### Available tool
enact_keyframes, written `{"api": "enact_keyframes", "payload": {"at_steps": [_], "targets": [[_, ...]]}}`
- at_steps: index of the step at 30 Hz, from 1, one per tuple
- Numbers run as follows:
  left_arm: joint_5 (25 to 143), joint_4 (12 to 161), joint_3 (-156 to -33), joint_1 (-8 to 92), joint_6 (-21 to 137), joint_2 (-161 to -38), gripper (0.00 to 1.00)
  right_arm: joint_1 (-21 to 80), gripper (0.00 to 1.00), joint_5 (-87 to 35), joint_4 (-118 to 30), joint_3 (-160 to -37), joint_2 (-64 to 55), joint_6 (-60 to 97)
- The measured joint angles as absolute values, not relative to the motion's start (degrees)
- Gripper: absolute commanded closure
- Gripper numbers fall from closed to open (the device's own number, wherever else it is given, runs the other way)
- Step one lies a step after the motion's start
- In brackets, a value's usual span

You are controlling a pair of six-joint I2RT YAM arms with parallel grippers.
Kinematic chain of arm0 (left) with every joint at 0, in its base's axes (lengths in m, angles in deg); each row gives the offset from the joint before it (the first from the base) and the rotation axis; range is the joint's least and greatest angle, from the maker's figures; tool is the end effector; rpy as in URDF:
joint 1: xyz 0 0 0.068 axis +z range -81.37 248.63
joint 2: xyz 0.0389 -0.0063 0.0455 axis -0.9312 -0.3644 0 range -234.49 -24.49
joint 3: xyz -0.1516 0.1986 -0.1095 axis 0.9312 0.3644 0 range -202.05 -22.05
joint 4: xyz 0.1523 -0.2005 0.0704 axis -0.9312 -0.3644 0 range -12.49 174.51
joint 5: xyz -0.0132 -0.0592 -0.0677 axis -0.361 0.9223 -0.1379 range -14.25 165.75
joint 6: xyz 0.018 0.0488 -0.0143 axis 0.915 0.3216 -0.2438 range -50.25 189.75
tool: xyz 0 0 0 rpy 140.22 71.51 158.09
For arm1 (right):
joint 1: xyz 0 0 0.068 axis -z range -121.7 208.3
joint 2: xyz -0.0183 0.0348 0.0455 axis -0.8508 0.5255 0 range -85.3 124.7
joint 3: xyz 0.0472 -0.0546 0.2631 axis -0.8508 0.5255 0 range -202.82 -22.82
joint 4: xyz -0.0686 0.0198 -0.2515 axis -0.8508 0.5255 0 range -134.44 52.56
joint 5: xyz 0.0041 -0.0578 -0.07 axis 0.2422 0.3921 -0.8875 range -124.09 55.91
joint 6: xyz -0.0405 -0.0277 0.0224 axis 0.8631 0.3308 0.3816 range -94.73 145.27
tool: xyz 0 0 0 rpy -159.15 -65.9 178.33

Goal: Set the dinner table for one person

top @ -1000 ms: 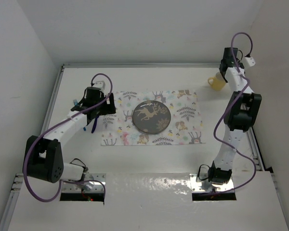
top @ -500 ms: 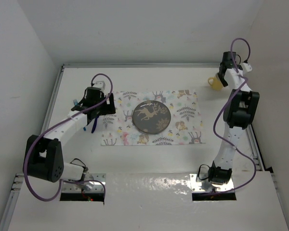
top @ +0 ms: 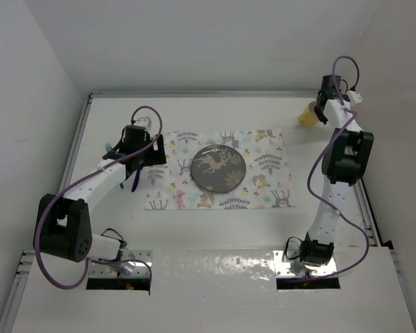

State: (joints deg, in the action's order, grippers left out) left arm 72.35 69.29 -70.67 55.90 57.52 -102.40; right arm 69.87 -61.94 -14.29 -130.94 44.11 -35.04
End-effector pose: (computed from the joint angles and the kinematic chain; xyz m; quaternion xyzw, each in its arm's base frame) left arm 0.2793 -0.0609 0.2273 -0.0075 0.9219 -0.0568 0.3833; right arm 0.4897 -0.1174 0.2019 0.6021 0.6951 -0.0747 0.3856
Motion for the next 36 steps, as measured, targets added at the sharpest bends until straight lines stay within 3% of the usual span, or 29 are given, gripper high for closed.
{"api": "enact_keyframes", "payload": {"at_steps": [12,21,28,36], "targets": [[72.99,69.20,-71.46,55.90,57.54,-102.40,0.19,69.83,1.00,-53.42,-13.28,-135.33,43.93,-17.43],[72.75,69.07,-72.29,55.90,57.74,-102.40,0.19,64.54,1.00,-47.17,-11.18,-137.93,41.51,10.60],[72.77,68.81,-72.31,55.90,57.74,-102.36,0.19,56.63,1.00,-34.34,-12.03,-131.81,35.28,25.59],[72.79,68.83,-72.31,55.90,57.74,-101.38,0.19,58.33,1.00,-24.00,-12.36,-124.86,31.65,37.50]]}}
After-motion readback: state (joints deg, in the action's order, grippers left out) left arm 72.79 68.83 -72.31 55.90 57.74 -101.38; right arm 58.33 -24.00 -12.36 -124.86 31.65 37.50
